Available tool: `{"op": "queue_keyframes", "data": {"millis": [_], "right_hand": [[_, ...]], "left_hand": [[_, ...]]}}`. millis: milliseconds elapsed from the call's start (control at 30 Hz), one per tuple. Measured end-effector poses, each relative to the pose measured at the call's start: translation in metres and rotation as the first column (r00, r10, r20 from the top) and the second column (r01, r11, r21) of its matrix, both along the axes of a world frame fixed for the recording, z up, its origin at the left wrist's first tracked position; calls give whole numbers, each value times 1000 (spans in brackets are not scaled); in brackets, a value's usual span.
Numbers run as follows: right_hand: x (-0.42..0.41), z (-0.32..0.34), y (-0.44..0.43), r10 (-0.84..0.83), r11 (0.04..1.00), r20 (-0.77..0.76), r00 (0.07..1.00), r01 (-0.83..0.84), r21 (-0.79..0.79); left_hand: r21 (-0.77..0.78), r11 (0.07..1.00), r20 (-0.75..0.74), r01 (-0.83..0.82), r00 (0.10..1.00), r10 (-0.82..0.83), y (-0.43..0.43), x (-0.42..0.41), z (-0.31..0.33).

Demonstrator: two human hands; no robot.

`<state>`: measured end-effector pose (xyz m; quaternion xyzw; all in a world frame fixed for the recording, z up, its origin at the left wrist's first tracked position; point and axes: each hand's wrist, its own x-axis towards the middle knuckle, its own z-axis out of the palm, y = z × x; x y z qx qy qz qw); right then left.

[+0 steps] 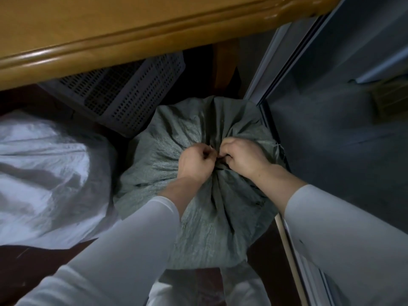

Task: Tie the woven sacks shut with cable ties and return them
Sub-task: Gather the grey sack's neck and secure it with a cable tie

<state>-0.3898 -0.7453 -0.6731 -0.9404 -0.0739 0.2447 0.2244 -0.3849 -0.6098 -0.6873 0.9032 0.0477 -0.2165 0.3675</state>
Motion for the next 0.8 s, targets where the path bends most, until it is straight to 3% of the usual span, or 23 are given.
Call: {"op": "queue_keyframes", "data": {"millis": [233, 433, 600, 800], "right_hand": [[6, 1, 0, -25, 1000, -63, 998, 25, -3], [1, 15, -7, -276, 955, -189, 942, 291, 60], [0, 48, 0, -404, 908, -237, 883, 418, 10], [23, 112, 45, -375, 921, -132, 917, 385, 58]], "left_hand": [[-25, 999, -29, 40, 999, -41, -2, 1, 3], [-83, 996, -113, -35, 993, 25, 5, 2, 28], [-99, 990, -122, -101, 989, 89, 22, 4, 60], [-83, 988, -68, -129, 990, 124, 56, 14, 116]]}}
